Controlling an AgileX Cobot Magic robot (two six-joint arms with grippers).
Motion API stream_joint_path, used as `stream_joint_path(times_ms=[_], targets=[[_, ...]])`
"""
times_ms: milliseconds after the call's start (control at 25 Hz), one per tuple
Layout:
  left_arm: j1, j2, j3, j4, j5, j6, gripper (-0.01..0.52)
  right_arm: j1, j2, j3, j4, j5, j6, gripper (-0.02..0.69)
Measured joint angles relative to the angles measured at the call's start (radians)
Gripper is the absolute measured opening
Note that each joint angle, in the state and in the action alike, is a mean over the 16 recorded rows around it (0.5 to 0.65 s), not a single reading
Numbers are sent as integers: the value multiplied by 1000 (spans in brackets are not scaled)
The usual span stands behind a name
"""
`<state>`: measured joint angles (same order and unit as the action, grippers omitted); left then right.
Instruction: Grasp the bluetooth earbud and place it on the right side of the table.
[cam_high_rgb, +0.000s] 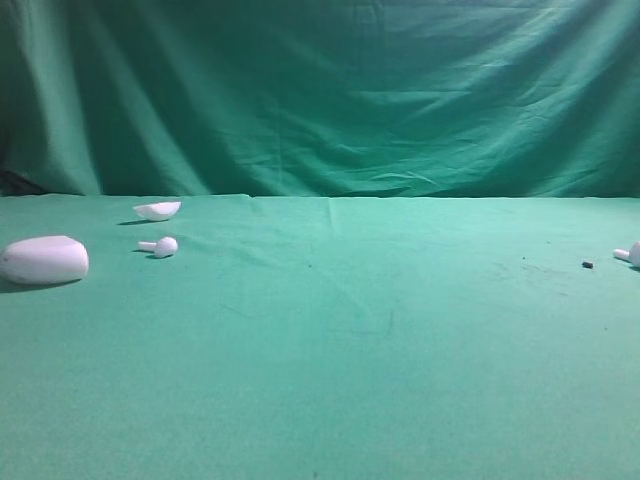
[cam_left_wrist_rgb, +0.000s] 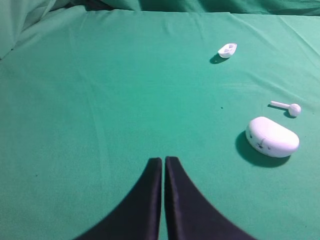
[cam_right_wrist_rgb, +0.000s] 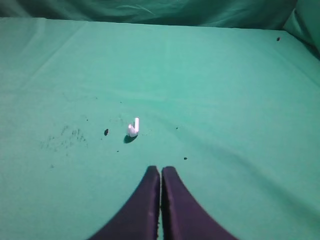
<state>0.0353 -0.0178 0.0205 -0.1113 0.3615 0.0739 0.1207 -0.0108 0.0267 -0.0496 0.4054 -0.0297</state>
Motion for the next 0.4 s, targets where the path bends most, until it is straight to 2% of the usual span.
stream_joint_path(times_ms=[400], targets=[[0, 0, 0, 0, 0, 0, 0, 0, 0, 0, 2, -4, 2, 0]])
